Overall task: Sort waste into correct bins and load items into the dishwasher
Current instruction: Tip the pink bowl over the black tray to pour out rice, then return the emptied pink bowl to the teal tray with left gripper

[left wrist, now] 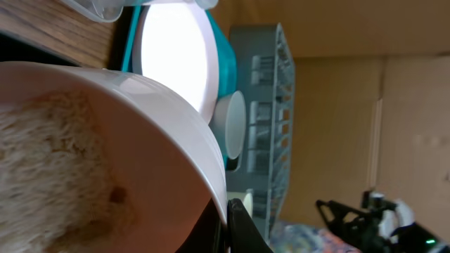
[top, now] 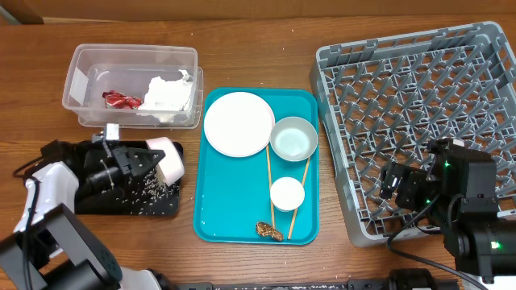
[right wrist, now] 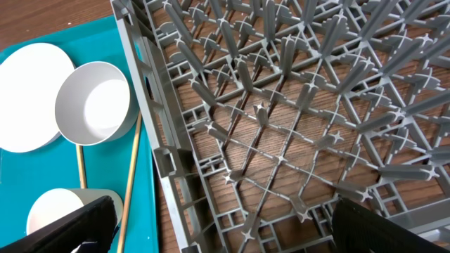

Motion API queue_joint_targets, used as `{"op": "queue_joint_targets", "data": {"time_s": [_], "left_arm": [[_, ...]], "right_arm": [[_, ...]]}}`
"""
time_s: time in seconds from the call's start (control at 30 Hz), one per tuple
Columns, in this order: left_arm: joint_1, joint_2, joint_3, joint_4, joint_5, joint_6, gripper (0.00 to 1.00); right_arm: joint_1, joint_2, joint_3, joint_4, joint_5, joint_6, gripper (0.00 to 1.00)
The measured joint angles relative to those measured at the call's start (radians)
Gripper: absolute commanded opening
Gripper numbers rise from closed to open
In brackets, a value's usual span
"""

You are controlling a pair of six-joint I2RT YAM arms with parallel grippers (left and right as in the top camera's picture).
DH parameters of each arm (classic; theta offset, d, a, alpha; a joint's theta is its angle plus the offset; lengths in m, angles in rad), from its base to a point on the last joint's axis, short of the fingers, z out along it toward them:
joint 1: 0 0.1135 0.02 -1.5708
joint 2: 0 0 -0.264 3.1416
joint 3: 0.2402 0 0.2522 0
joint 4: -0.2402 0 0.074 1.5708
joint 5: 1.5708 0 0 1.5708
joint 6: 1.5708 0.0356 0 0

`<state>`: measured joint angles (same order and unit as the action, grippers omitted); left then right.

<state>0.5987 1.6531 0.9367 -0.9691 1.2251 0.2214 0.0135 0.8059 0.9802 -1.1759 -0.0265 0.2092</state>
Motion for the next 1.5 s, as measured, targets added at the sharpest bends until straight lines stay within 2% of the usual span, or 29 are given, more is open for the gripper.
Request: {"op": "queue_joint_targets", "data": {"time_s": [0.33, 0.7, 0.8, 0.87, 0.93, 1.1, 1.5], "left_arm": [[0.069, 0.053, -0.010, -0.011, 0.132, 0.019, 0.04], [0.088, 0.053, -0.011, -0.011, 0.179, 0.019, 0.04], [0.114, 0.053, -0.011, -0.062, 0.202, 0.026, 0.04], [0.124, 0.053, -0.014, -0.095, 0.232, 0.076, 0.04], [0.125, 0.053, -0.016, -0.024, 0.222, 0.112, 0.04], [0.126, 0.053, -0.016, 0.024, 0.161, 0.047, 0.04], [0.121, 0.052, -0.016, -0.019, 0.142, 0.026, 0.04]], "right_arm": [[0.000, 0.000, 0.000, -0.001, 0.000, 0.000, 1.00], [0.000, 0.000, 0.000, -0.002, 0.000, -0.001, 1.00], [0.000, 0.000, 0.000, -0.002, 0.000, -0.001, 1.00], [0.000, 0.000, 0.000, -0.003, 0.000, 0.000, 1.00], [0.000, 0.000, 0.000, -0.003, 0.000, 0.000, 1.00], [0.000, 0.000, 0.000, -0.003, 0.000, -0.001, 1.00], [0.000, 0.000, 0.000, -0.002, 0.000, 0.000, 1.00]]}}
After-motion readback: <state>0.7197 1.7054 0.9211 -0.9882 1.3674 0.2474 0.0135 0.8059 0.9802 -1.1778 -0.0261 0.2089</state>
